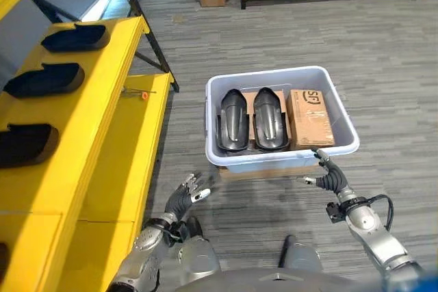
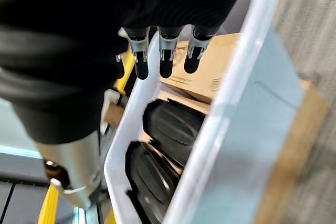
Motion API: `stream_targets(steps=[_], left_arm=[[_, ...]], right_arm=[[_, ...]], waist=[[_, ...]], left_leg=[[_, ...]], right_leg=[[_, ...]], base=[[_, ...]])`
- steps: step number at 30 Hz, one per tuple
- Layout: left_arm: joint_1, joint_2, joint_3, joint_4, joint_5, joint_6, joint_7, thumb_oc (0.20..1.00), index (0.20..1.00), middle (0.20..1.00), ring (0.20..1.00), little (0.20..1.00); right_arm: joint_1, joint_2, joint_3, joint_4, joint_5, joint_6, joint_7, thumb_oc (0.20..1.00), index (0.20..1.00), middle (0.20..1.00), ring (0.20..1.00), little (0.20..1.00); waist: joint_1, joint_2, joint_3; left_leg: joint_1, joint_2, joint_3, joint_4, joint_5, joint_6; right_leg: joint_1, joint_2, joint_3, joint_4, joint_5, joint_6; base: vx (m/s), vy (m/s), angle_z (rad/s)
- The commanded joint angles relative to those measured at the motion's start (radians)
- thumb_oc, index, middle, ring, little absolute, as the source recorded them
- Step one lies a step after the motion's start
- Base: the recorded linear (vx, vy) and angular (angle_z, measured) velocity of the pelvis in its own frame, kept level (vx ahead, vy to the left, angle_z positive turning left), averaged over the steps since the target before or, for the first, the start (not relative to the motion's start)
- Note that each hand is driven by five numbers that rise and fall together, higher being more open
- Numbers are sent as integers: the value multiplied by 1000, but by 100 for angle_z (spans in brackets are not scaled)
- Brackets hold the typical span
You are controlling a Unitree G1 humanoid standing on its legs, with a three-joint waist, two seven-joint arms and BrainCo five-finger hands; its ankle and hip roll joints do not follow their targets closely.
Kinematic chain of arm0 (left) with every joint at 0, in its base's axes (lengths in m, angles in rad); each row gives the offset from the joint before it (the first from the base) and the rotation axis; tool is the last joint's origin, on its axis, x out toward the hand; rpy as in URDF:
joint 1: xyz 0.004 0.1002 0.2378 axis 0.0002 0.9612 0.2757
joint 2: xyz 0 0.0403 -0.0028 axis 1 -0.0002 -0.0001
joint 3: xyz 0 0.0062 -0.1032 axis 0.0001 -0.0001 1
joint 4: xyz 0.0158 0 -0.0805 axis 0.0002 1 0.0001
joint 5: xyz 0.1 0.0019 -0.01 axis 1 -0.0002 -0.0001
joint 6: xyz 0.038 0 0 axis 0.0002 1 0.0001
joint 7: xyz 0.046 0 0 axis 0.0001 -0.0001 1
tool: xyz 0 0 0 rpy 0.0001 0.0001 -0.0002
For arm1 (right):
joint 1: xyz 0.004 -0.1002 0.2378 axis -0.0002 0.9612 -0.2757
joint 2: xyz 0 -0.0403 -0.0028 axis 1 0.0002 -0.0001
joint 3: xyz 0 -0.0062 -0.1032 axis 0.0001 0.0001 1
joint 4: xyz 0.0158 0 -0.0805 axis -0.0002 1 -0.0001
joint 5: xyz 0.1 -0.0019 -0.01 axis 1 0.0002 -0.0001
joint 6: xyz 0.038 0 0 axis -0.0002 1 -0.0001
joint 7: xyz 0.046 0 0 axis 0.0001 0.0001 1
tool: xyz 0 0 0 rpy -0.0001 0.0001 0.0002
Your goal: Move parts from the plastic box to the shelf.
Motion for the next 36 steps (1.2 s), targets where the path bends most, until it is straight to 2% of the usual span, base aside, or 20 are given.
stream_targets(steps=[1, 3, 4, 6, 9, 10, 11, 13, 14, 15, 16, 17, 19, 22, 25, 28, 31, 36], left_arm=[[-1, 37, 30, -80, 40, -66, -24, 1000, 1000, 1000, 1000, 1000], [-8, 43, 30, -79, 43, -59, -26, 1000, 1000, 1000, 1000, 1000], [-11, 48, 30, -79, 57, -58, -31, 1000, 1000, 1000, 1000, 1000], [-12, 50, 28, -77, 62, -57, -36, 1000, 1000, 1000, 1000, 1000], [-31, 64, 3, -80, 80, -45, -58, 1000, 1000, 1000, 1000, 1000], [-39, 62, -9, -79, 73, -31, -61, 1000, 1000, 1000, 1000, 1000], [-32, 57, -15, -81, 87, -25, -49, 1000, 1000, 1000, 1000, 1000], [-32, 48, -33, -68, 77, -32, -18, 1000, 1000, 1000, 1000, 1000], [-39, 42, -46, -66, 79, -44, -5, 1000, 1000, 1000, 1000, 1000], [-56, 38, -64, -64, 75, -52, 7, 1000, 1000, 1000, 1000, 1000], [-82, 43, -75, -66, 87, -53, 22, 1000, 1000, 1000, 1000, 1000], [-88, 50, -74, -66, 91, -47, 26, 1000, 1000, 1000, 1000, 1000], [-56, 56, -52, -91, 86, -36, 28, 1000, 1000, 1000, 1000, 1000], [10, 53, -20, -129, 84, -15, 18, 1000, 1000, 1000, 1000, 1000], [43, 42, -6, -132, 74, 0, 10, 1000, 1000, 1000, 1000, 1000], [35, 53, -27, -126, 91, 29, -17, 1000, 1000, 1000, 1000, 1000], [11, 63, -43, -115, 98, 35, -31, 1000, 1000, 1000, 1000, 1000], [-70, 69, -85, -105, 66, 24, -4, 1000, 1000, 1000, 1000, 1000]], right_arm=[[-40, 12, -20, -32, 5, -75, -18, 1000, 1000, 1000, 1000, 1000], [-37, 19, -20, -34, 10, -68, -6, 1000, 1000, 1000, 1000, 1000], [-34, 28, -18, -36, 50, -64, 4, 1000, 1000, 1000, 1000, 1000], [-34, 33, -18, -38, 62, -64, 5, 1000, 1000, 1000, 1000, 1000], [-71, 63, -11, -46, 49, -72, -14, 1000, 1000, 1000, 1000, 1000], [-103, 76, -4, -53, 51, -53, -49, 1000, 1000, 1000, 1000, 1000], [-127, 87, -2, -54, 48, -34, -76, 1000, 1000, 1000, 1000, 1000], [-151, 108, -2, -48, 51, -34, -145, 1000, 1000, 1000, 1000, 1000], [-161, 124, -10, -35, 43, -44, -179, 1000, 1000, 1000, 1000, 1000], [-177, 137, -17, -16, 44, -56, -197, 1000, 1000, 1000, 1000, 1000], [-188, 148, -33, -6, 34, -74, -208, 1000, 1000, 1000, 1000, 1000], [-176, 153, -47, 3, 41, -84, -210, 1000, 1000, 1000, 1000, 1000], [-169, 152, -57, 10, 32, -88, -204, 1000, 1000, 1000, 1000, 1000], [-190, 133, -67, 43, 2, -55, -261, 1000, 1000, 1000, 1000, 1000], [-209, 107, -90, 64, -25, -61, -281, 1000, 1000, 1000, 1000, 1000], [-284, 60, -115, 135, 15, -63, -274, 1000, 1000, 1000, 1000, 1000], [-346, 46, -118, 169, 65, -44, -241, 1000, 1000, 1000, 1000, 1000], [-504, 52, -92, 209, 92, 32, -262, 1000, 1000, 1000, 1000, 1000]], waist=[[16, -25, -43], [16, -27, -50], [18, -24, -54], [20, -25, -57], [33, -26, -59], [44, -27, -57], [54, -29, -54], [54, -40, -40], [55, -43, -33], [53, -46, -26], [44, -47, -15], [36, -48, -12], [53, -50, -13], [95, -50, -22], [113, -53, -27], [132, -42, -11], [138, -28, 15], [139, -2, 84]], left_leg=[[-31, 33, -28, 91, -47, 4], [-21, 9, -41, 89, -62, 19], [-23, -6, -41, 80, -53, 44], [-24, -13, -44, 78, -56, 48], [-35, -43, -61, 70, -66, 78], [-20, -65, -63, 51, -72, 105], [0, -73, -46, 42, -81, 119], [15, -86, -48, 49, -104, 128], [16, -85, -56, 60, -112, 125], [14, -81, -58, 73, -124, 120], [1, -72, -66, 91, -136, 114], [-20, -56, -87, 113, -133, 105], [-14, -33, -87, 116, -117, 89], [-1, 2, -106, 91, -91, 51], [-1, 34, -118, 82, -76, 27], [-28, 66, -132, 106, -69, 10], [-50, 77, -137, 125, -70, 5], [-123, 92, -146, 166, -68, -1]], right_leg=[[48, 111, -120, 7, -43, -41], [52, 112, -103, 11, -43, -35], [44, 120, -93, 16, -32, -39], [42, 121, -87, 22, -36, -38], [19, 133, -64, 119, -88, -34], [-35, 116, -69, 252, -87, -8], [-79, 88, -95, 327, -67, 16], [-112, 71, -79, 315, -35, 25], [-102, 55, -76, 236, -17, 21], [-97, 18, -55, 122, 42, 34], [-101, -2, 1, 51, 96, 56], [-90, 11, 51, 24, 97, 63], [-50, 25, 21, -5, 90, 58], [-5, 47, -50, -35, 64, 27], [3, 66, -85, -34, 40, 4], [-28, 71, -106, 17, 17, -16], [-66, 63, -111, 58, 9, -22], [-172, 40, -110, 147, -1, -28]], base=[[211, 295, -16], [199, 338, -7], [134, 309, 3], [95, 260, 3], [133, 385, 1], [161, 416, 0], [163, 319, -29], [130, 32, -41], [78, -199, 8], [46, -351, 31], [77, -481, 29], [160, -521, 28], [213, -393, 67], [262, -302, -9], [272, -202, -6], [208, -141, 1], [53, -53, 8], [-54, -11, 12]])
